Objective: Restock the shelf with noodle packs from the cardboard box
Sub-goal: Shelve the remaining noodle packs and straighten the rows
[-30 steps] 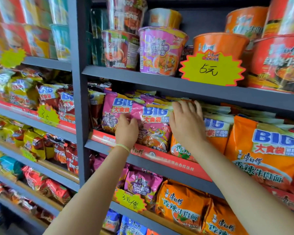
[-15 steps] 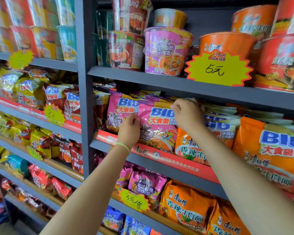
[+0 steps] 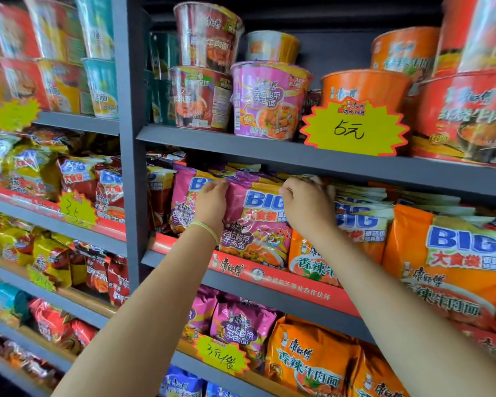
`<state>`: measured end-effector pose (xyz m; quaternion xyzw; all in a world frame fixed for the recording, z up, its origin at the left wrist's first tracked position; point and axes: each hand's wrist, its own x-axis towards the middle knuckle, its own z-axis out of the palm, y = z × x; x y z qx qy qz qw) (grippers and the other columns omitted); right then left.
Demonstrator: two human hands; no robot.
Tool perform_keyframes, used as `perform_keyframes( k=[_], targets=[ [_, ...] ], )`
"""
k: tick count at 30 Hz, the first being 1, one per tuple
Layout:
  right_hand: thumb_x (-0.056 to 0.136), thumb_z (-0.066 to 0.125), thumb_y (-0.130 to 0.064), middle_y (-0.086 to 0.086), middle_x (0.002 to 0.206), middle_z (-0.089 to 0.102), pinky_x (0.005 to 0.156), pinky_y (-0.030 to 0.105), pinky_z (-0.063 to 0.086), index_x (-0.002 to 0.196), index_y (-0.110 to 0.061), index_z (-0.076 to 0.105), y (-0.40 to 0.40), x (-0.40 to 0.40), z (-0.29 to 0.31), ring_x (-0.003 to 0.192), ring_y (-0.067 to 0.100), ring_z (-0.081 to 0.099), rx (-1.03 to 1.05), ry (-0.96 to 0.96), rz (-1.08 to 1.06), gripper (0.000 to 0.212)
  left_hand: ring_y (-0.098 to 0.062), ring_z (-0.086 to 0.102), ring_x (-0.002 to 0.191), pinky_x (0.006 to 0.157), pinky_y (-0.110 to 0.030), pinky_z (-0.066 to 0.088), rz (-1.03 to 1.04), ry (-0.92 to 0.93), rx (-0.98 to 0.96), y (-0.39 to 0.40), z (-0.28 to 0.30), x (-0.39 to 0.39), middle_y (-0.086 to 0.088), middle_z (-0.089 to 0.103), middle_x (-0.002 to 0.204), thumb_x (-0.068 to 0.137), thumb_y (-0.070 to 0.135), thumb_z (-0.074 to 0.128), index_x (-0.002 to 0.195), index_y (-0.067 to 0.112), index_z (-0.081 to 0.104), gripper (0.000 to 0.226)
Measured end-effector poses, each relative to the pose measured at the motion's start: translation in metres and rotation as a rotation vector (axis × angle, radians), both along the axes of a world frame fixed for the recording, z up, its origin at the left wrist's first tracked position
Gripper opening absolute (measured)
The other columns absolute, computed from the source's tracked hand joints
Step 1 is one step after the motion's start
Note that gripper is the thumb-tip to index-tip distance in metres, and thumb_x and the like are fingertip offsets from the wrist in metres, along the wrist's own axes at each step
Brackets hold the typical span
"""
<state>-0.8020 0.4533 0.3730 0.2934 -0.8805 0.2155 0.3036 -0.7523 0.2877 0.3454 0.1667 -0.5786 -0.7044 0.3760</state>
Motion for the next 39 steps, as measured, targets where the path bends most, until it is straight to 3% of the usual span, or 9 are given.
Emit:
perform_keyframes(
  k=[6, 11, 14, 17, 21, 28, 32, 36, 39],
  targets=[
    [0.105, 0.038, -0.029, 0.003, 0.116, 0.067, 0.094, 0.044, 0.030, 0.107, -0.017, 0.063, -0.001, 0.002, -0.002, 0.118, 0.028, 0.046, 0.087, 0.114, -0.070, 0.028, -0.024, 0.040, 0.076, 0.069, -0.038, 0.032, 0.097, 0.008, 0.002, 0.003, 0.007, -0.005, -0.003, 0.043, 0.070, 0.094, 0.018, 0.041, 0.070, 0.017, 0.048, 0.025],
    [0.098, 0.047, -0.019, 0.008, 0.116, 0.064, 0.093, 0.046, 0.030, 0.110, -0.012, 0.063, -0.008, 0.009, -0.006, 0.114, 0.030, 0.048, 0.179, 0.252, -0.202, 0.021, -0.016, 0.035, 0.046, 0.051, -0.028, 0.029, -0.033, -0.031, 0.070, 0.006, 0.008, -0.003, 0.004, 0.035, 0.051, 0.095, 0.029, 0.046, 0.071, 0.017, 0.040, 0.028],
    [0.089, 0.049, -0.009, 0.010, 0.113, 0.062, 0.100, 0.048, 0.028, 0.110, -0.009, 0.064, -0.020, 0.019, -0.006, 0.114, 0.031, 0.049, 0.224, 0.349, -0.183, 0.026, -0.019, 0.045, 0.055, 0.055, -0.030, 0.036, -0.054, 0.017, 0.025, 0.003, 0.007, -0.003, -0.006, 0.047, 0.063, 0.095, 0.020, 0.052, 0.080, 0.013, 0.053, 0.017],
    [0.093, 0.043, -0.006, 0.010, 0.124, 0.059, 0.107, 0.046, 0.029, 0.122, -0.009, 0.057, -0.043, 0.026, -0.004, 0.121, 0.030, 0.048, 0.257, 0.290, -0.043, 0.033, -0.021, 0.048, 0.066, 0.061, -0.032, 0.039, -0.099, 0.099, 0.055, 0.002, 0.006, -0.003, -0.013, 0.050, 0.076, 0.093, 0.015, 0.055, 0.087, 0.013, 0.056, 0.006],
    [0.102, 0.042, -0.013, 0.012, 0.130, 0.059, 0.102, 0.042, 0.036, 0.129, -0.011, 0.049, -0.066, 0.015, 0.002, 0.124, 0.032, 0.052, 0.162, 0.114, 0.010, 0.028, -0.020, 0.048, 0.058, 0.058, -0.031, 0.040, -0.138, 0.160, -0.008, -0.004, -0.005, -0.006, -0.005, 0.052, 0.067, 0.099, 0.018, 0.055, 0.070, 0.020, 0.052, 0.029],
    [0.102, 0.046, -0.015, 0.014, 0.111, 0.069, 0.088, 0.043, 0.047, 0.118, -0.010, 0.052, -0.067, 0.003, 0.000, 0.104, 0.036, 0.064, 0.100, 0.139, -0.011, 0.017, -0.010, 0.049, 0.065, 0.058, -0.023, 0.038, 0.208, 0.104, -0.242, 0.001, -0.011, -0.004, 0.005, 0.056, 0.076, 0.100, 0.016, 0.050, 0.092, 0.019, 0.059, 0.012],
    [0.092, 0.045, 0.000, 0.015, 0.122, 0.060, 0.096, 0.043, 0.042, 0.126, -0.007, 0.051, -0.065, 0.003, -0.003, 0.117, 0.034, 0.053, 0.178, 0.275, -0.017, 0.035, -0.022, 0.052, 0.097, 0.081, -0.028, 0.037, 0.493, 0.014, -0.561, -0.020, -0.027, 0.006, -0.007, 0.058, 0.106, 0.091, 0.007, 0.054, 0.110, 0.009, 0.060, 0.020],
    [0.091, 0.046, -0.002, 0.017, 0.137, 0.050, 0.111, 0.047, 0.029, 0.132, -0.007, 0.052, -0.076, 0.018, -0.014, 0.131, 0.036, 0.041, 0.290, 0.436, 0.165, 0.042, -0.049, 0.047, 0.121, 0.089, -0.056, 0.046, 0.580, -0.321, -0.951, -0.048, -0.062, 0.006, -0.026, 0.049, 0.138, 0.087, 0.044, 0.054, 0.136, 0.007, 0.053, 0.062],
    [0.104, 0.036, -0.022, 0.014, 0.161, 0.024, 0.122, 0.048, 0.002, 0.148, -0.016, 0.040, -0.085, 0.020, -0.028, 0.151, 0.031, 0.015, 0.447, 0.367, 0.231, 0.045, -0.053, 0.037, 0.133, 0.093, -0.061, 0.044, 0.493, -0.475, -1.019, -0.053, -0.073, 0.010, -0.024, 0.032, 0.155, 0.086, 0.063, 0.038, 0.150, 0.017, 0.040, 0.078]
  ],
)
